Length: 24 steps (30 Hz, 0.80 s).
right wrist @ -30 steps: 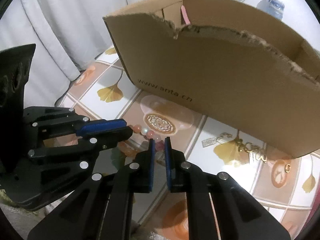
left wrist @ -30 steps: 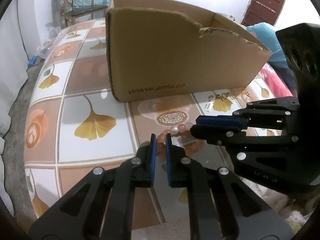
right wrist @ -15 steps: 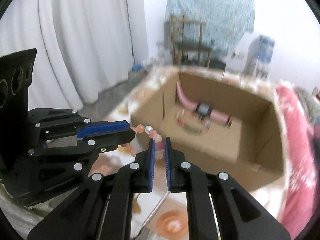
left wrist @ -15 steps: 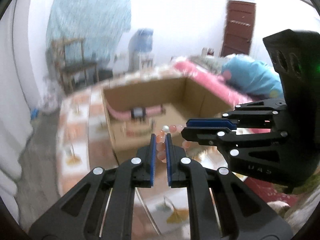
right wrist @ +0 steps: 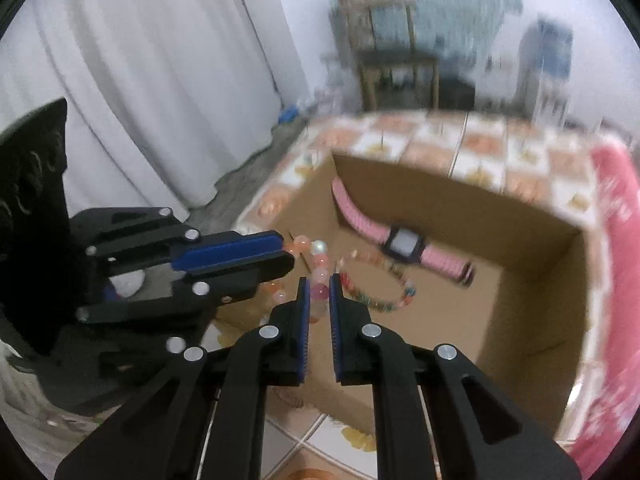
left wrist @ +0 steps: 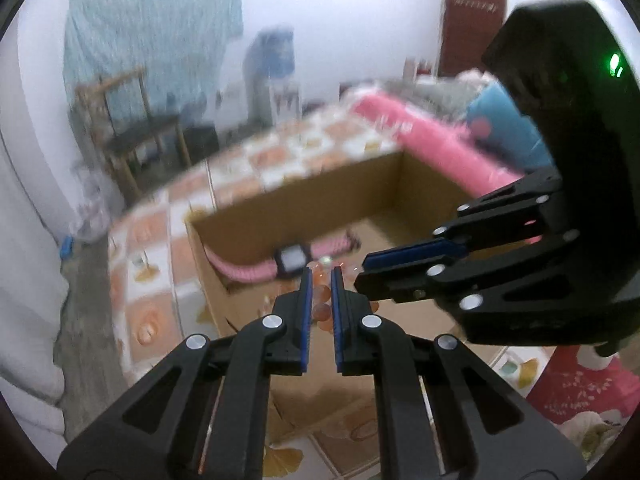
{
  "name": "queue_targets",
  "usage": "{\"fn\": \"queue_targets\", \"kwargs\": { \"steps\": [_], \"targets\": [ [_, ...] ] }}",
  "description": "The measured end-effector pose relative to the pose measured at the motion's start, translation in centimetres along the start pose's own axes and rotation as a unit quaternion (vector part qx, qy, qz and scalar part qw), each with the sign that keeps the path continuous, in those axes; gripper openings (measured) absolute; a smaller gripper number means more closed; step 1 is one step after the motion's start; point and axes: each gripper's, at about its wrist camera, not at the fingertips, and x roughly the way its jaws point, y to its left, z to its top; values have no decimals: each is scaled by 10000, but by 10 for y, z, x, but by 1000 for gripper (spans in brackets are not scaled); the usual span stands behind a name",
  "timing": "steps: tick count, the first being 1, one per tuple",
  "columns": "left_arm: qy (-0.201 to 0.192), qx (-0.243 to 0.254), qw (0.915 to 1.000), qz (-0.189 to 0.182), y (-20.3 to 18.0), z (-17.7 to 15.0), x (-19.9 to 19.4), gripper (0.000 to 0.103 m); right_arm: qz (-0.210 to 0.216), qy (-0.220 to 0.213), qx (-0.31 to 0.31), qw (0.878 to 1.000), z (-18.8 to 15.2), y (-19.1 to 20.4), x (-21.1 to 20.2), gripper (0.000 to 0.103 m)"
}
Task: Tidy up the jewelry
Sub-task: 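Carry the pink bead bracelet into the box and open the right gripper, then withdraw both grippers from the box toward the gold jewelry on the table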
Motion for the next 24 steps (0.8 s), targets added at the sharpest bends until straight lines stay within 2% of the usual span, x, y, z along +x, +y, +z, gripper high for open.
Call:
{"fn": "queue_targets", "kwargs": {
  "steps": [3, 6, 8, 12, 15, 16, 18, 20, 21, 22, 24],
  "targets": [
    [573, -57, 9983, -46, 6, -11, 31, 8, 296, 547, 367, 9974, -5, -15, 27, 10],
    [969, -109, 9952, -103, 10, -21, 45, 8, 508, 1052, 644, 9911, -11, -24, 49, 10],
    [1149, -115, 9933, -106, 11, -23, 50, 10, 544, 1252, 742, 9879, -15, -27, 59, 10],
    [1243, -64, 9922, -105, 10, -22, 54, 10, 583, 1484, 1002, 9821, -21, -34, 72, 11],
    [1220, -150, 9924, -114, 11, -21, 52, 15, 502, 1422, 1067, 9828, -24, -40, 72, 11],
    [1197, -158, 9926, -105, 12, -20, 51, 25, 489, 1380, 1070, 9834, -25, -41, 71, 11],
    [1071, -219, 9940, -13, 13, -19, 45, 36, 403, 1247, 1073, 9855, -28, -43, 64, 19],
    [904, -270, 9955, -20, 15, -15, 34, 36, 277, 969, 1008, 9898, -27, -43, 47, 21],
    [776, -310, 9965, -26, 16, -14, 24, 37, 227, 759, 961, 9922, -28, -41, 33, 25],
    [618, -358, 9974, -37, 17, -13, 14, 42, 190, 557, 928, 9939, -29, -41, 19, 27],
    [234, -448, 9987, -63, 19, -13, -12, 54, 138, 70, 857, 9962, -37, -37, -14, 43]
  ]
}}
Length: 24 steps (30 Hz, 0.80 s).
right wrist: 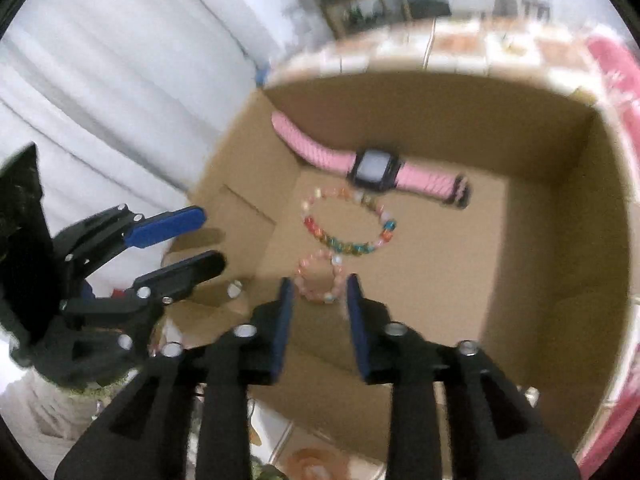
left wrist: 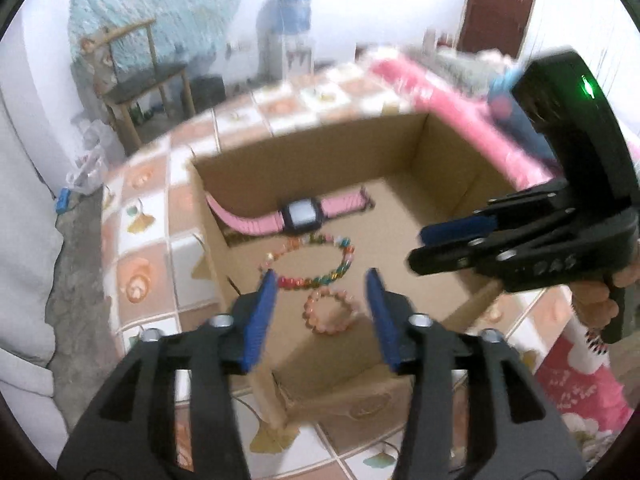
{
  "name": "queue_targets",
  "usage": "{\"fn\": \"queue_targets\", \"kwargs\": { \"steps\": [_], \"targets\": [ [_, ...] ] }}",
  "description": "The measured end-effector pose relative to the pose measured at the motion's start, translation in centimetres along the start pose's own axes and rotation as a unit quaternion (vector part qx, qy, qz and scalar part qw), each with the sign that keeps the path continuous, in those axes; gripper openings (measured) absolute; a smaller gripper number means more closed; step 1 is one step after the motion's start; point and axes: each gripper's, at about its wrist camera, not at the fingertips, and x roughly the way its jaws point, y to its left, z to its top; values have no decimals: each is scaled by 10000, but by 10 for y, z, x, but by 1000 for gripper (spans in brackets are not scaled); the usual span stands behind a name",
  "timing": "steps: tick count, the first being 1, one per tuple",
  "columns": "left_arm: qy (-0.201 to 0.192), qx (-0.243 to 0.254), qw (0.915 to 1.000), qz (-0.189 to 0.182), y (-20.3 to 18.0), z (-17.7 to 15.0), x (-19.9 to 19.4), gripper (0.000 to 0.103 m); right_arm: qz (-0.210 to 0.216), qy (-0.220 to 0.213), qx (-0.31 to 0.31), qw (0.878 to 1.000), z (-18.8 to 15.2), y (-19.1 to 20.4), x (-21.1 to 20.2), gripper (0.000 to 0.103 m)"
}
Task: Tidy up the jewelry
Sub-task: 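Withdraw both grippers from the box toward the gold jewelry on the table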
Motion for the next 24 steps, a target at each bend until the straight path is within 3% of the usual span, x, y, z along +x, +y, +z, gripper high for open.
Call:
{"fn": "queue_targets", "kwargs": {
  "steps": [4, 8, 13, 17, 24],
  "targets": [
    [-678, 26, 9977, -80, -5, -15, -46, 75, -48, -951, -190, 9953, -34, 3, -63, 58],
    [-807, 48, 9963, -298, -20, -44, -62, 80, -15, -1504, 15, 9886, -72, -15, -102, 60],
    [-481, -117, 9977, -455, -44, -78, -34, 80, 159, -1248, 741, 9893, -113, -47, -86, 60],
    [-83, -241, 9993, -255, -45, -85, 5, 80, 274, -780, 1296, 9881, -111, -72, -47, 60],
    [-84, -550, 9983, -189, -29, -73, 22, 81, 324, -894, 1559, 9832, -88, -90, -34, 59]
  ]
}}
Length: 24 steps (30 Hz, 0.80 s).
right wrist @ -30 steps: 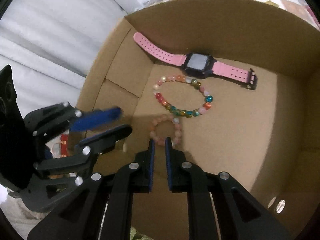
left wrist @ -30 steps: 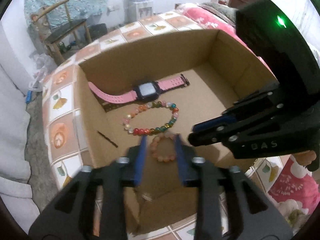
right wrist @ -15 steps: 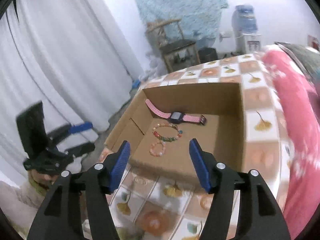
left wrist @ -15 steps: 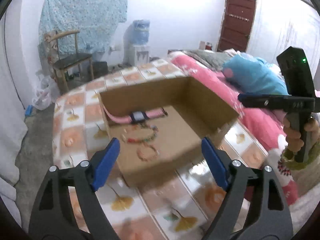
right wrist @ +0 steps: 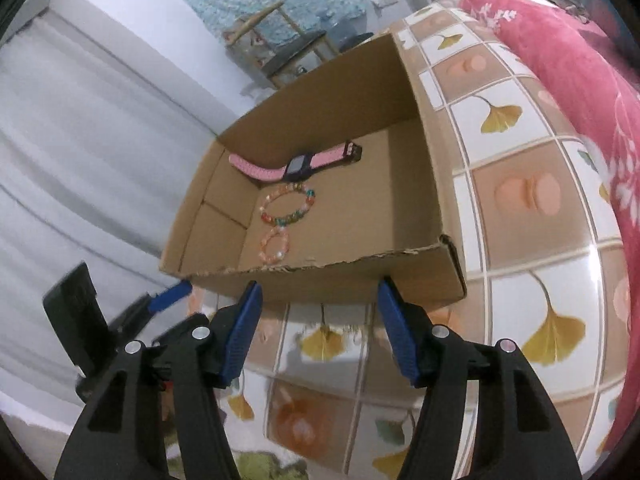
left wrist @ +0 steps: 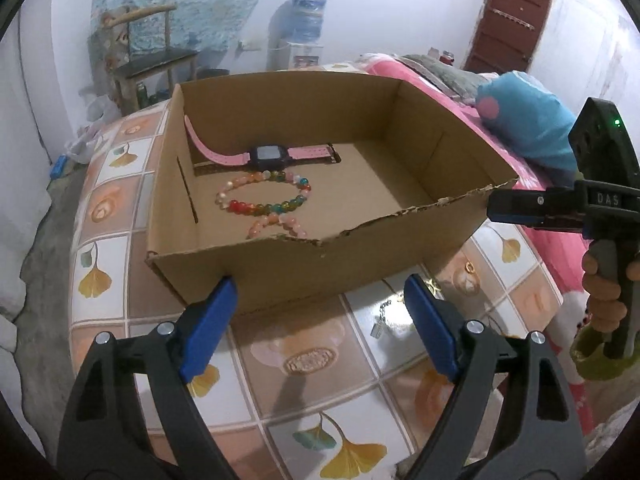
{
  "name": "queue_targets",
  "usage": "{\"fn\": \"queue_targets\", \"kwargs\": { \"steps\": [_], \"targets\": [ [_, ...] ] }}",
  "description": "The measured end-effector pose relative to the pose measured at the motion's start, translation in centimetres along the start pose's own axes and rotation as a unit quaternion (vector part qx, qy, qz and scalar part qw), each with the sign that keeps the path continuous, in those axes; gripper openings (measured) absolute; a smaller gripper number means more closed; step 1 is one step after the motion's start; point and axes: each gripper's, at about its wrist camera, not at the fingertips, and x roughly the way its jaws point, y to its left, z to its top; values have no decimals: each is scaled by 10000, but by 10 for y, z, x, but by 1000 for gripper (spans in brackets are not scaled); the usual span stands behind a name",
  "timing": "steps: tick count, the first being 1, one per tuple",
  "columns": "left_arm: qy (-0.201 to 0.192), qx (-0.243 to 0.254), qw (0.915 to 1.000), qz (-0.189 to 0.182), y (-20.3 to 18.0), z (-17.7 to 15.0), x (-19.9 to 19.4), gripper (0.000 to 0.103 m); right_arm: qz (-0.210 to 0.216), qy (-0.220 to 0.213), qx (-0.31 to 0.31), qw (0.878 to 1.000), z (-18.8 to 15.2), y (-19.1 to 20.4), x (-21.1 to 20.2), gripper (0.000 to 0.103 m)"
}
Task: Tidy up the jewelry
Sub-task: 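Withdraw both grippers from the box toward the gold jewelry on the table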
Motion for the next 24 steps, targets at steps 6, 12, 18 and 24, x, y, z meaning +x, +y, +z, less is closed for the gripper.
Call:
{"fn": "queue_targets", "kwargs": {
  "steps": [6, 12, 18, 24],
  "targets": [
    [-57, 57, 10000, 55, -7, -9, -3, 81, 32, -142, 42, 9999, -13, -5, -19, 59],
    [187, 80, 9995, -231, -18, -37, 7, 81, -259, -19, 120, 9996, -51, -14, -32, 59],
    [482, 148, 9986, -130, -27, -64, 28, 82, -823, 230, -5, 9963, -92, -10, -27, 53],
    [674, 179, 9975, 84, -24, -68, 42, 86, -1594, 430, -816, 9829, -118, 18, -4, 53]
  ]
}}
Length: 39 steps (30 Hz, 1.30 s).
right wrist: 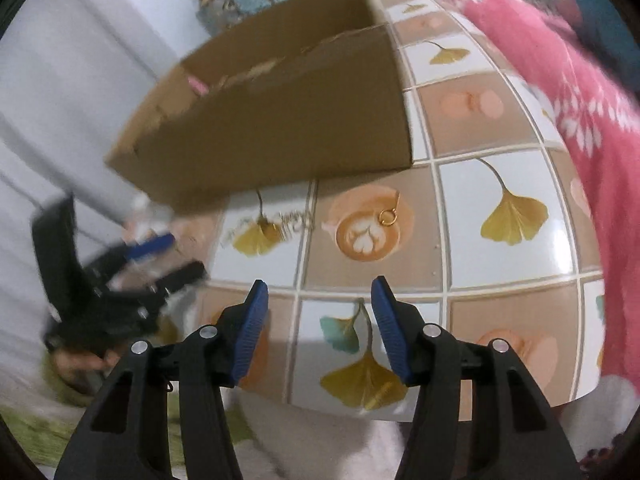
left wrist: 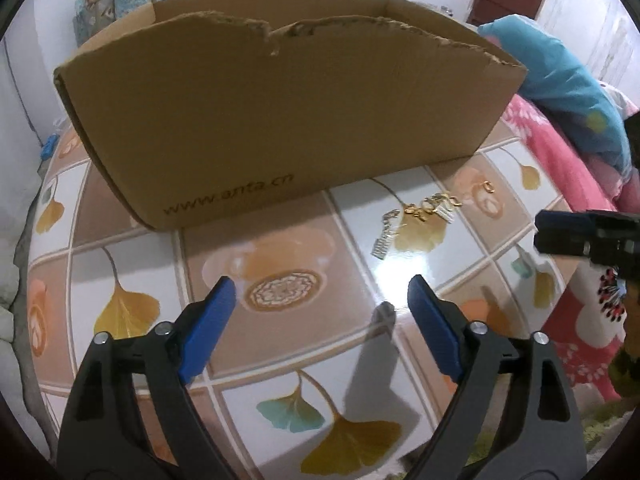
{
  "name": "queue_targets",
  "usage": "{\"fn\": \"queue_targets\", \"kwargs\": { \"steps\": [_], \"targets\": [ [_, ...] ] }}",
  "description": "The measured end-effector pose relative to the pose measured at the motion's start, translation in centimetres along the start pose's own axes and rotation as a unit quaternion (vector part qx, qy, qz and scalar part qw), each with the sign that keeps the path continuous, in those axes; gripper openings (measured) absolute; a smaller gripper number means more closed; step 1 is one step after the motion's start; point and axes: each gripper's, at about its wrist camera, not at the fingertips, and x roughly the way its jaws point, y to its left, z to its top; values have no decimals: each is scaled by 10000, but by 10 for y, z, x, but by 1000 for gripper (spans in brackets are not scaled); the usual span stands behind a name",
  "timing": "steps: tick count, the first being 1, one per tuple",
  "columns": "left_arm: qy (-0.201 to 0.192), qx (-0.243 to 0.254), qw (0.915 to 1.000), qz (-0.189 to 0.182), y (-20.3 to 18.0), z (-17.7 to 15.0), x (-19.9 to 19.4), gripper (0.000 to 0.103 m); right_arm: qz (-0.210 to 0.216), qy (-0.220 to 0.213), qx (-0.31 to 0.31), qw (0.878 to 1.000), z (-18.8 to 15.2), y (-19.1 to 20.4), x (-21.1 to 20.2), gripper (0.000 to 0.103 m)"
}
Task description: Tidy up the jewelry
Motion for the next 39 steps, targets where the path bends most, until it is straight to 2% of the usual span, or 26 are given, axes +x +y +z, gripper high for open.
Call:
{"fn": "queue_targets", "kwargs": {
  "steps": [3, 6, 7, 8, 10, 11, 12, 14, 17, 28, 32, 36, 39],
  "targets": [
    [-18, -16, 10000, 67, 2, 0, 2, 91, -444, 8, -364, 9984, -3, 14, 13, 53],
    [-33, 110, 9999, 52, 1, -1, 2, 95, -627, 89, -337, 9974, -4, 12, 27, 54],
    [-26, 165, 9998, 82, 1, -1, 3, 95, -651, -9, -342, 9973, -5, 13, 27, 55],
    [-3, 267, 9996, 136, -1, -2, 4, 95, -682, -3, -340, 9971, -4, 13, 28, 61],
    [41, 436, 9987, 260, -5, -3, 6, 95, -788, -33, -383, 9961, -4, 13, 31, 65],
    [68, 525, 9979, 381, -7, -4, 7, 95, -868, -42, -397, 9954, -4, 12, 32, 72],
    [55, 552, 9974, 463, -9, -5, 8, 96, -965, -25, -398, 9945, -4, 12, 34, 84],
    [42, 450, 9976, 519, -9, -4, 10, 96, -1233, 20, -473, 9912, -6, 12, 38, 89],
    [47, 455, 9975, 534, -9, -4, 11, 96, -1233, 72, -453, 9913, -7, 8, 39, 97],
    [18, 465, 9975, 533, -10, -4, 10, 96, -1306, 32, -298, 9910, -2, 0, 42, 97],
    [-16, 526, 9974, 500, -10, -7, 9, 96, -1101, -52, -175, 9938, -1, -5, 39, 97],
    [204, 572, 9970, 481, -4, -5, 6, 96, -837, -201, 210, 9961, 2, -12, 26, 97],
    [35, 611, 9967, 531, -3, -2, 1, 96, -781, -399, 218, 9959, 6, -13, 18, 97]
  ]
}}
